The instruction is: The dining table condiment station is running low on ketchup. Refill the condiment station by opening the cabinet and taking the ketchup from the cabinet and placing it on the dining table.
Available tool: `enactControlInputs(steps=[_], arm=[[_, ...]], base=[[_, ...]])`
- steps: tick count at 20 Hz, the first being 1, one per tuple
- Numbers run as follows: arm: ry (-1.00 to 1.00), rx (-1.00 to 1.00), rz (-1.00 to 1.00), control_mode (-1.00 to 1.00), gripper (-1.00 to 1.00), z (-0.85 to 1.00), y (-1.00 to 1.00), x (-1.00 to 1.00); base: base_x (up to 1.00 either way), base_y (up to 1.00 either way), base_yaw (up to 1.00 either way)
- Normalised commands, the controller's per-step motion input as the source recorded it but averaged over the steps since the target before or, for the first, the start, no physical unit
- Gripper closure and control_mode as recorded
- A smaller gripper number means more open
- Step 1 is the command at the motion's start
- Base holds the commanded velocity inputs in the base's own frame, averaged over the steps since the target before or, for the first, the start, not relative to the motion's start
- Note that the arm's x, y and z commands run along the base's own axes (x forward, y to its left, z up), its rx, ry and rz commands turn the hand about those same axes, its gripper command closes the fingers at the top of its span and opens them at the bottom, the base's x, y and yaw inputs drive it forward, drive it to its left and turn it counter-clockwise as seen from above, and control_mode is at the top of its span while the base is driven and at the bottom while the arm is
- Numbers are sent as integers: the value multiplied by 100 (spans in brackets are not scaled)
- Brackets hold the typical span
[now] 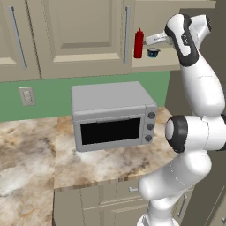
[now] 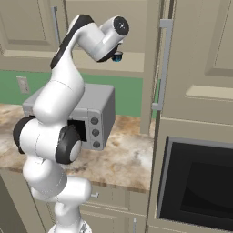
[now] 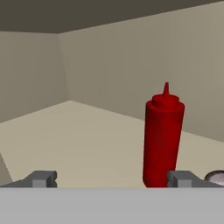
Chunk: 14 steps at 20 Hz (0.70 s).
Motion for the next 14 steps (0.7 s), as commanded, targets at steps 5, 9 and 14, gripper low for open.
enactControlInputs(steps=[5,9,14], arm=[[0,0,2,-100,-100,0,0,26],[0,0,2,-100,-100,0,0,24],[0,0,2,-100,-100,0,0,25]], base=[[0,0,0],[0,0,0],[0,0,0]])
